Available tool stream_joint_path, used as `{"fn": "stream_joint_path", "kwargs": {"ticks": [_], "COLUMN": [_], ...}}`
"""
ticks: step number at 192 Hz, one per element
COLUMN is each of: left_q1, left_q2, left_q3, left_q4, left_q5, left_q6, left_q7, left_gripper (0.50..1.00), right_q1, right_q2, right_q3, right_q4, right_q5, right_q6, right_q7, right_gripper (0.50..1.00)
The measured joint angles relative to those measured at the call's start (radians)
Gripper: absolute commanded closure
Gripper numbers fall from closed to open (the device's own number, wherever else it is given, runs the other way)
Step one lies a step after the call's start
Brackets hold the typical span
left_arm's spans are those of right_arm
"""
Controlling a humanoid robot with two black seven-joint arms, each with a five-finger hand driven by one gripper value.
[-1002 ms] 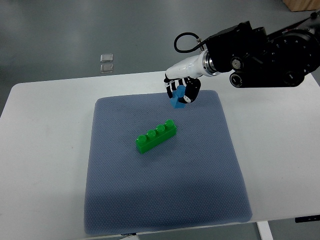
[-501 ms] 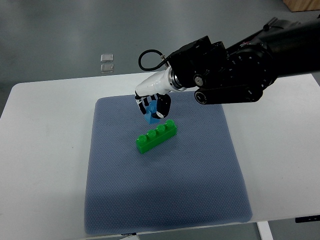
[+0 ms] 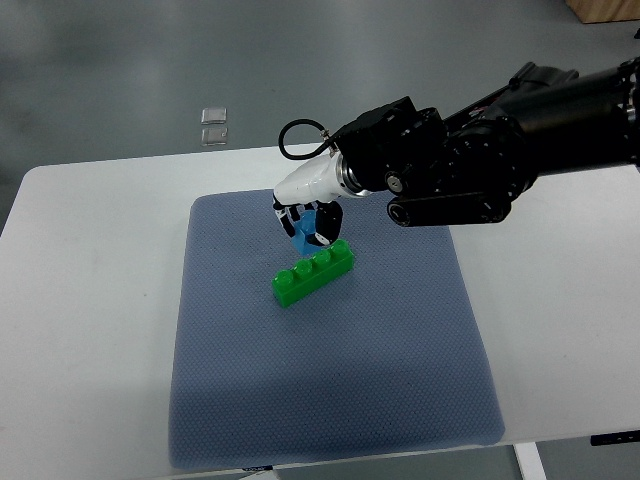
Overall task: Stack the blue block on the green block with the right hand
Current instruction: 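Lower the blue block onto the green block's end studs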
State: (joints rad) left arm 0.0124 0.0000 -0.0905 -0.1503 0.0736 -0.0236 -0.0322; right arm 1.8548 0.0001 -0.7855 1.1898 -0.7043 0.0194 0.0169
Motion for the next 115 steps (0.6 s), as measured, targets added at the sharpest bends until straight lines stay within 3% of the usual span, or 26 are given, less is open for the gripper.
{"fn": "stream_joint_path", "kwargs": {"ticks": [115], "left_q1": [0.0], "left_q2": [0.0], "left_q3": [0.0], "left_q4": [0.0], "left_q5": [0.0], "left_q6": [-0.001], "left_q7": [0.0], "left_gripper": [0.5], "right_q1": [-0.049], "right_q2": [0.0], "right_q3": [-0.01], "right_q4": [-0.019], "right_q5": [-0.012], "right_q6": [-0.013], "right_q7": [-0.002], "right_gripper": [0.887]}}
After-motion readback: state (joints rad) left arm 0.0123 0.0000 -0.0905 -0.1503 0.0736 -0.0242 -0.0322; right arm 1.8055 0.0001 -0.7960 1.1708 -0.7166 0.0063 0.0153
